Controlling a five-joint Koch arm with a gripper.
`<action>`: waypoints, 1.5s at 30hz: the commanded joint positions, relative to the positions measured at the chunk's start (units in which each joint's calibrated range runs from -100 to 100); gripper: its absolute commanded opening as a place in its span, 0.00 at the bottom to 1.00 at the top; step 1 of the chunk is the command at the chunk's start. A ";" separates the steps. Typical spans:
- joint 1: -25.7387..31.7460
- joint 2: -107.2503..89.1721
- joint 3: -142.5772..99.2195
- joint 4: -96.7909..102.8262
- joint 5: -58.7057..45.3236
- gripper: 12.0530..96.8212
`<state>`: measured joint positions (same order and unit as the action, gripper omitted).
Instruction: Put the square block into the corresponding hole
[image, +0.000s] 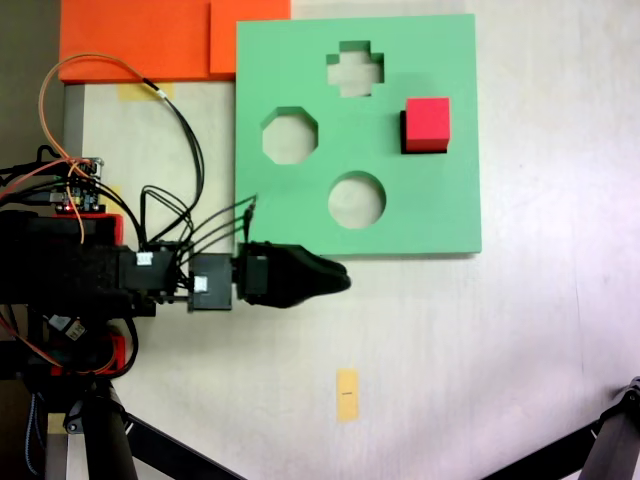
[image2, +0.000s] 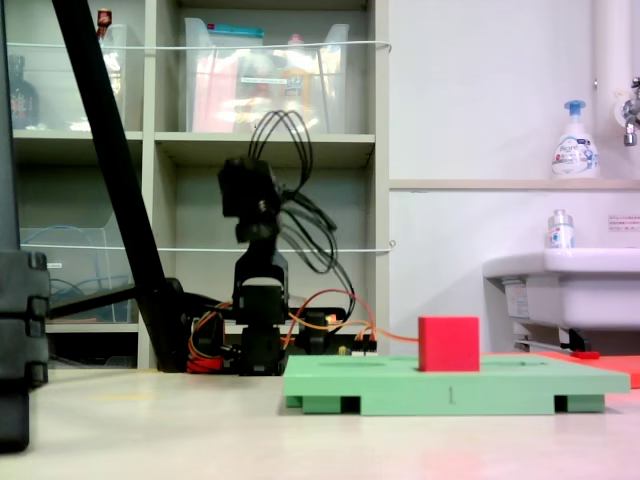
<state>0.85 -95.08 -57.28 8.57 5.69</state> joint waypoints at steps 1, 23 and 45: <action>-0.24 -3.81 -5.14 3.71 -2.49 0.42; 0.39 -4.92 -42.72 -7.17 -4.25 0.41; -2.64 -4.92 -42.72 -6.21 -4.25 0.44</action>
<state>-2.17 -99.59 -98.92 7.20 1.54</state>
